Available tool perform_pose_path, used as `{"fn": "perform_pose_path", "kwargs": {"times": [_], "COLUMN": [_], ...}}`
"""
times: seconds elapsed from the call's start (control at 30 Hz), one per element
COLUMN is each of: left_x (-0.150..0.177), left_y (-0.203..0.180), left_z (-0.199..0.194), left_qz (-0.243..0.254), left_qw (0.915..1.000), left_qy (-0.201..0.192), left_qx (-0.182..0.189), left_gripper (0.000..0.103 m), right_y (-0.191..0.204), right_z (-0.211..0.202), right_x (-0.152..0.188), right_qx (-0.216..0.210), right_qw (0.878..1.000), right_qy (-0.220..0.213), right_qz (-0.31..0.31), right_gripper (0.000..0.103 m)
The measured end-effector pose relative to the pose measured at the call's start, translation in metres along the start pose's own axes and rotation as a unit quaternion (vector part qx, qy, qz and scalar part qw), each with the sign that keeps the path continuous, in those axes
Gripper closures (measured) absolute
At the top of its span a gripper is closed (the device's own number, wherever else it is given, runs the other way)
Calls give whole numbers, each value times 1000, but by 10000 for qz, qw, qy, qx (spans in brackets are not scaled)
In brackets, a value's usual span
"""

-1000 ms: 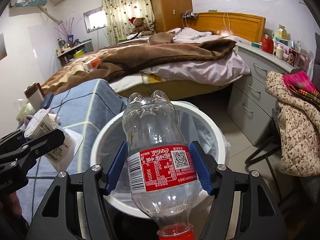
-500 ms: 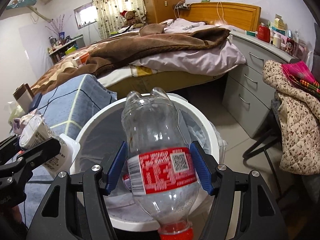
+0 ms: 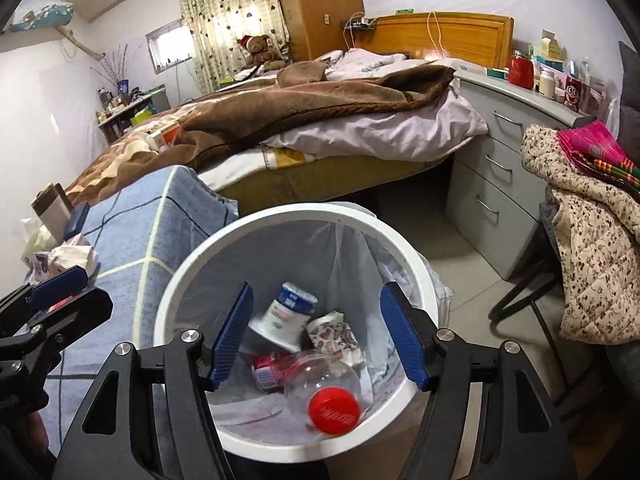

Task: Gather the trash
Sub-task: 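Carry the yogurt cup and bottle over the bin and open both tools, then move both open tools back over the table toward the remaining trash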

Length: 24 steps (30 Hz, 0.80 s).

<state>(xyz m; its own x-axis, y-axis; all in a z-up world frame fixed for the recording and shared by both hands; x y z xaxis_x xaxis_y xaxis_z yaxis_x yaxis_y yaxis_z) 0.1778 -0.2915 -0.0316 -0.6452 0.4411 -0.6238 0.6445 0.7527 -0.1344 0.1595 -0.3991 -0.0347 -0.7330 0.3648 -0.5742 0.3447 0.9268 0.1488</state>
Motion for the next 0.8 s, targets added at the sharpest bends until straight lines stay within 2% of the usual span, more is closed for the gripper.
{"fn": "perform_pose_path", "kwargs": {"times": [0.53, 0.8], "left_x": [13, 31], "left_y": [56, 105], "left_z": [-50, -76], "left_qz": [-445, -783], "left_qw": [9975, 9928], "left_qy": [-364, -516], "left_qx": [-402, -747], "left_gripper": [31, 31], "right_y": [54, 92], "right_z": [-17, -12], "right_x": [-6, -6], "right_qx": [-313, -467], "right_qw": [9973, 9938], "right_qy": [-418, -468], "right_qz": [-515, -891], "right_gripper": [35, 35]}}
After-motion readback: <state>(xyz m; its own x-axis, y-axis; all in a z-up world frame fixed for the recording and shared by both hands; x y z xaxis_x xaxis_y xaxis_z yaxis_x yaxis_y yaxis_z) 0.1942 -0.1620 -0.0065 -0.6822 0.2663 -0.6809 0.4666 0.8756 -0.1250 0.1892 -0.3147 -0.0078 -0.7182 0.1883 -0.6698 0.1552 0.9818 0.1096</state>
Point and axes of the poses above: each gripper's, at about its wrist camera, not at the fingertips, and z roughly the way its jaws point, y to its left, x to its underside, the point moved 9 cm from there along z, roughly the way its jaws point, and after that the axes turned 11 degrees about y, right-handed, at the moved point
